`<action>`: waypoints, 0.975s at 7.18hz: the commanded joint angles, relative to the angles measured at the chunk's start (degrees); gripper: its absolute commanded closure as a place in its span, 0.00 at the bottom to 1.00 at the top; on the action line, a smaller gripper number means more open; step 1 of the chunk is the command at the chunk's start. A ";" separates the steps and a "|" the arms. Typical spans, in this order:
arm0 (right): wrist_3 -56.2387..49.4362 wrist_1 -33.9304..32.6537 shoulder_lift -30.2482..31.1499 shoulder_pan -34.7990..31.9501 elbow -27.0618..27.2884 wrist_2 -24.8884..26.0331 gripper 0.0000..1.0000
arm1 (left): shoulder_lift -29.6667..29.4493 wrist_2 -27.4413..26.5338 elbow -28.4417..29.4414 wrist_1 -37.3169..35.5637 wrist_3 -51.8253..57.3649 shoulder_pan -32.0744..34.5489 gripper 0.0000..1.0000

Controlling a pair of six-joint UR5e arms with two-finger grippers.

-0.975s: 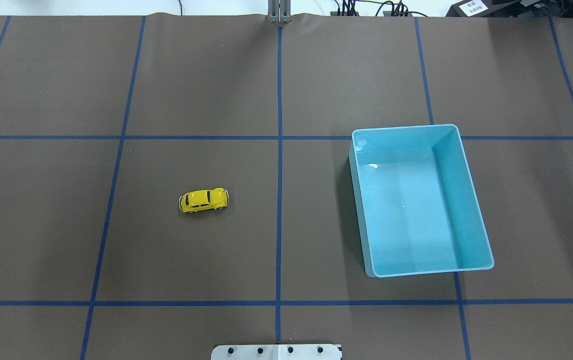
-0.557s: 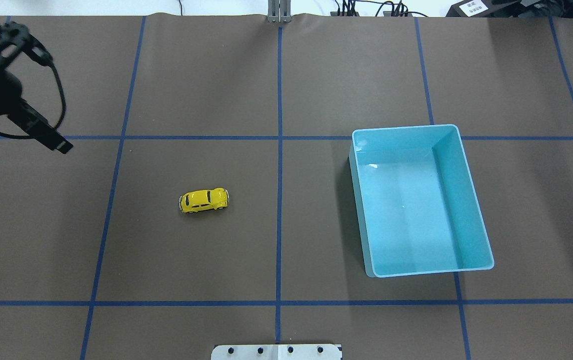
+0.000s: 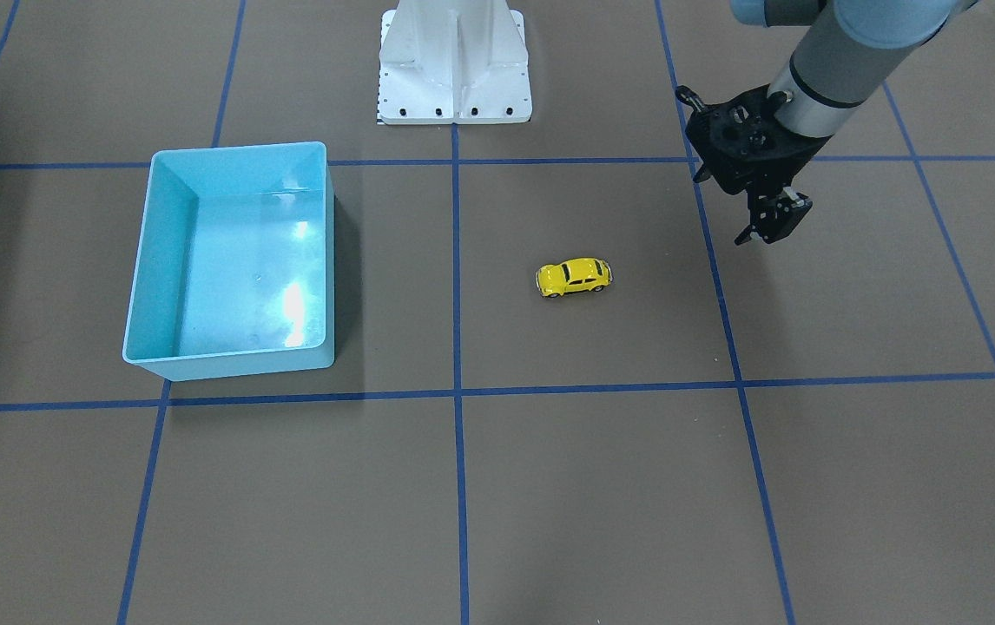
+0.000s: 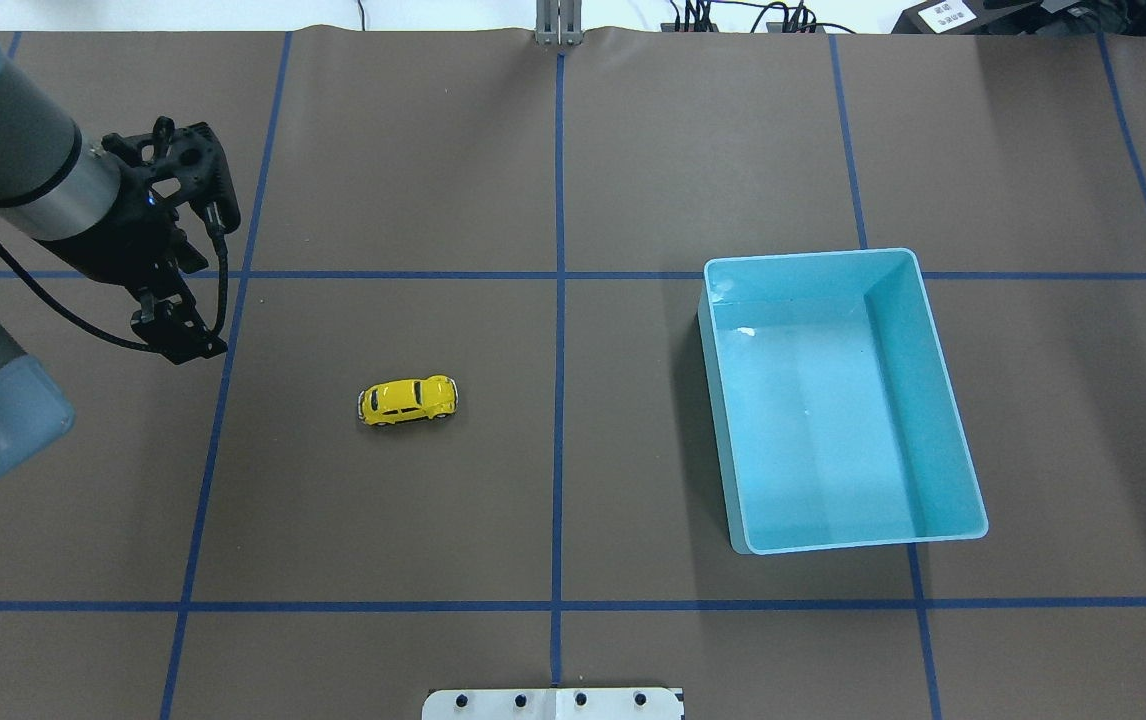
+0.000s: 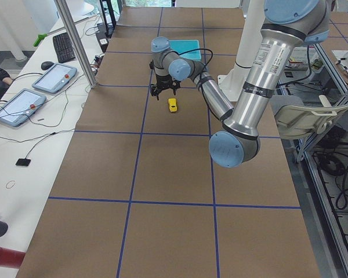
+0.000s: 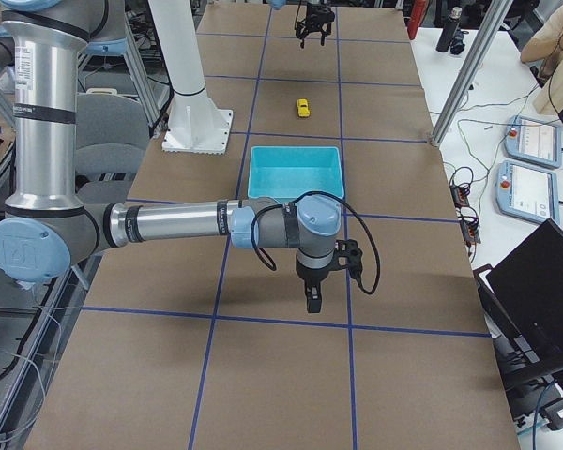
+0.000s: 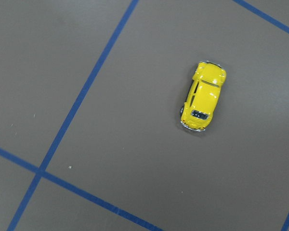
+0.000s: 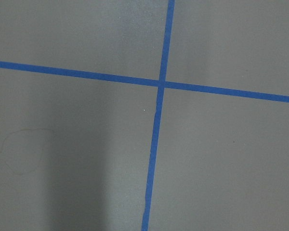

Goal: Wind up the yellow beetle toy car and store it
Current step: 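Move the left gripper down over the yellow beetle toy car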

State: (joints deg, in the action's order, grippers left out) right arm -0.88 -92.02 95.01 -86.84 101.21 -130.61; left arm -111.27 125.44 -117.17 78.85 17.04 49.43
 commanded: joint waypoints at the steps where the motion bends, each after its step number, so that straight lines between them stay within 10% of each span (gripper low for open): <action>1: 0.00 0.00 0.09 0.00 -0.14 0.01 0.00 | -0.79 -8.16 -2.36 -0.10 2.55 -7.03 0.00; 7: 0.09 -0.09 0.27 0.00 -0.31 0.01 0.00 | -15.61 -16.81 10.76 -9.51 6.86 -16.03 0.00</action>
State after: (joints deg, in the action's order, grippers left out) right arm -0.79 -92.11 95.21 -86.84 101.02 -130.61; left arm -122.60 108.98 -112.34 69.70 23.45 33.68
